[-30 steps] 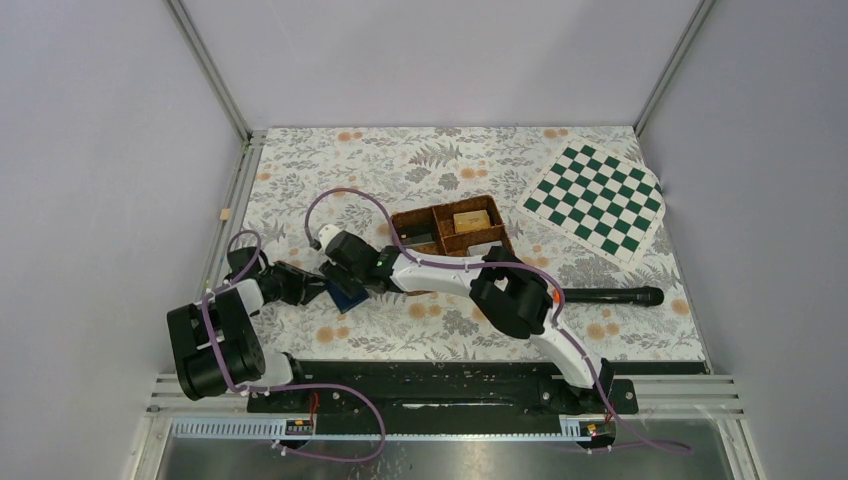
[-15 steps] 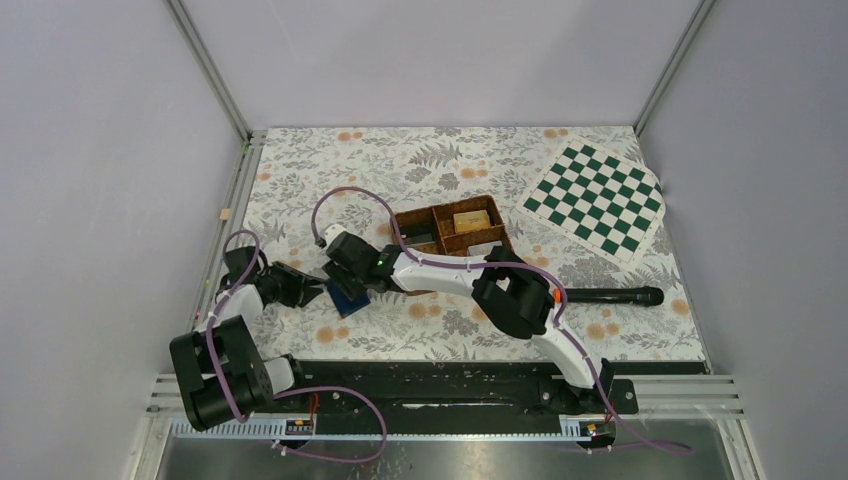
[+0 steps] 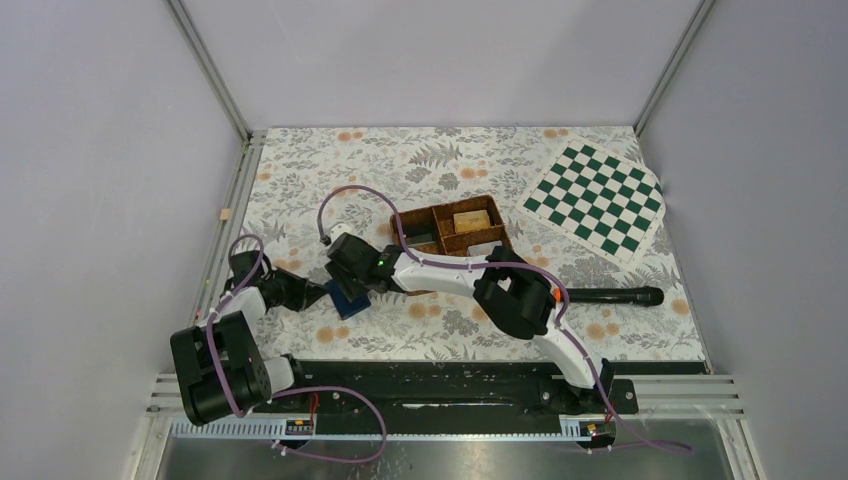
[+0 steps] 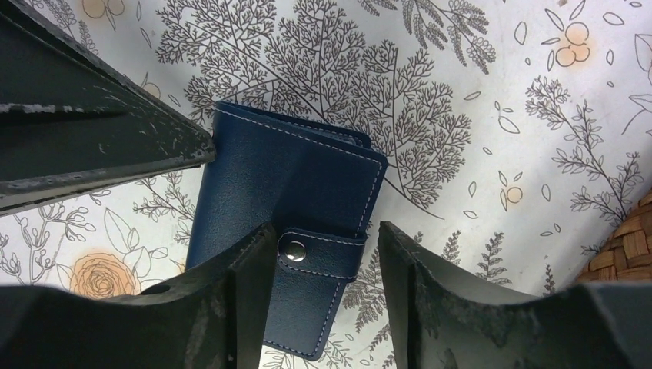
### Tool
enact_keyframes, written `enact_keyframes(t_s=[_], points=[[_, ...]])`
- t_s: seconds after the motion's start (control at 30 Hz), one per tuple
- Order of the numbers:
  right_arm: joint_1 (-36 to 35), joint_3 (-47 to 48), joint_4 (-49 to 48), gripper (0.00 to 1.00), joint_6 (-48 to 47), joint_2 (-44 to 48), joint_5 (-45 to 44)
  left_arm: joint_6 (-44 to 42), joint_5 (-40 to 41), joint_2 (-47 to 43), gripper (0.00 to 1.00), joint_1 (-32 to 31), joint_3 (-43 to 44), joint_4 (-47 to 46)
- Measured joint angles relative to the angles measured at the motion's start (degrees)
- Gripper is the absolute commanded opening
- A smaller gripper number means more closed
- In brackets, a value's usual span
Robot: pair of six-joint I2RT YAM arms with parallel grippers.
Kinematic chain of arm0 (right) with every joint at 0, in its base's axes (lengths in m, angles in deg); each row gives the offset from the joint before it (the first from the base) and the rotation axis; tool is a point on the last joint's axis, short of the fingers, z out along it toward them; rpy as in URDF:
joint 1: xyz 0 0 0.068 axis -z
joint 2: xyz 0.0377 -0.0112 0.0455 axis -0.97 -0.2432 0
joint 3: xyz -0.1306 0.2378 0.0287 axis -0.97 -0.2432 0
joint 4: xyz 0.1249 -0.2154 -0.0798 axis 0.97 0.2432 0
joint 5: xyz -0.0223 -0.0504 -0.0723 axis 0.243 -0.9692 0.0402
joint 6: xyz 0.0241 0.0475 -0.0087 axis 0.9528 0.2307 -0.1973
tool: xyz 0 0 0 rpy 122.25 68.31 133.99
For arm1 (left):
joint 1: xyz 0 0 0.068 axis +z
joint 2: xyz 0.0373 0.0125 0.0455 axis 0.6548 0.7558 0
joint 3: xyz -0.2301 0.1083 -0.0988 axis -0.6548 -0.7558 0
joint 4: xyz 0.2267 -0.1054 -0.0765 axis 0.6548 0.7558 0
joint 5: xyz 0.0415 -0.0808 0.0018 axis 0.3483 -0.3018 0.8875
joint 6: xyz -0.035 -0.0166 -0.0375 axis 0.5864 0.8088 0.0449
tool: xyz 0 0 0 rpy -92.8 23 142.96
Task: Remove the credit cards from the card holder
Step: Open the card holder at the center of the board.
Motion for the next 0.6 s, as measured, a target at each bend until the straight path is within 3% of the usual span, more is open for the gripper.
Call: enact_keyframes(t_s=[0.6], points=[[0.0, -1.3, 1.9, 0.58, 2.8, 1.7, -1.2, 1.5, -1.1, 2.6, 0.07, -1.6, -1.5, -4.2]])
